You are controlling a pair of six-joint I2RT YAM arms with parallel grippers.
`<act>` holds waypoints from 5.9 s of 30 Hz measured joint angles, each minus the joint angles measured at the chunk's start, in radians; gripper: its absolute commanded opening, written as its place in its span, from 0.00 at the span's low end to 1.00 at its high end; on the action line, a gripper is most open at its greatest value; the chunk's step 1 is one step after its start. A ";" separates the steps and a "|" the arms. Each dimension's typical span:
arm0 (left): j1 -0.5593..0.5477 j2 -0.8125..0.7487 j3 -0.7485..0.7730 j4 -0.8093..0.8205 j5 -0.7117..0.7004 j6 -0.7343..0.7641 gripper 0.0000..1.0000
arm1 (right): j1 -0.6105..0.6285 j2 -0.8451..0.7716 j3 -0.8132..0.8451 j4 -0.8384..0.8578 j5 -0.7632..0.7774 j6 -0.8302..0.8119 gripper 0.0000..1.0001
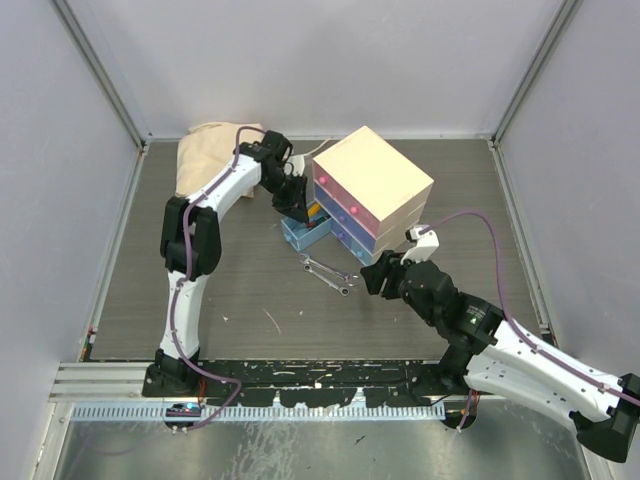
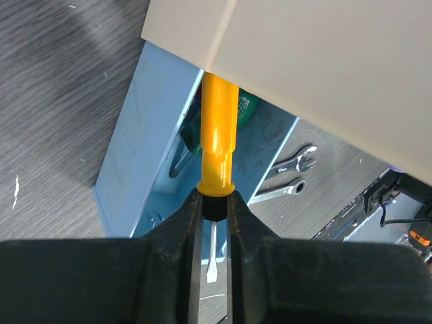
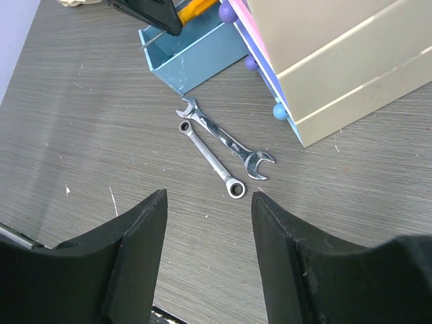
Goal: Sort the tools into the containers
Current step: Place the screwdriver in the drawer, then close the drawer in the storage box, then open the drawer in the storage box.
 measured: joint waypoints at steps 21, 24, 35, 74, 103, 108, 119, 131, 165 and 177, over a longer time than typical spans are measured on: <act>0.010 -0.093 -0.070 0.097 -0.018 -0.048 0.43 | 0.000 -0.024 0.002 -0.047 0.019 0.005 0.59; 0.020 -0.185 -0.143 0.132 -0.028 -0.054 0.43 | 0.000 -0.019 0.036 -0.071 0.031 -0.015 0.60; 0.055 -0.662 -0.610 0.429 -0.163 -0.146 0.65 | 0.000 0.145 0.350 -0.134 0.098 -0.149 0.64; 0.058 -0.742 -1.237 1.098 -0.281 -0.451 0.45 | -0.804 0.972 0.983 -0.093 -0.716 -0.435 0.65; 0.058 -0.556 -1.246 1.264 -0.182 -0.488 0.35 | -0.807 1.078 1.013 -0.045 -0.812 -0.427 0.64; 0.058 -0.529 -1.191 1.273 -0.165 -0.484 0.34 | -0.807 1.080 1.014 -0.051 -0.833 -0.428 0.64; 0.056 -0.422 -1.071 1.289 -0.130 -0.503 0.33 | -0.813 1.084 1.014 -0.050 -0.858 -0.428 0.63; -0.021 -0.307 -0.941 1.314 -0.149 -0.577 0.39 | -0.814 1.084 1.012 -0.048 -0.861 -0.428 0.62; -0.084 -0.464 -1.108 1.452 -0.154 -0.612 0.54 | -0.813 0.991 0.926 -0.035 -0.745 -0.377 0.62; -0.133 -0.209 -1.065 1.701 -0.095 -0.763 0.45 | -0.814 0.991 0.918 -0.026 -0.745 -0.379 0.62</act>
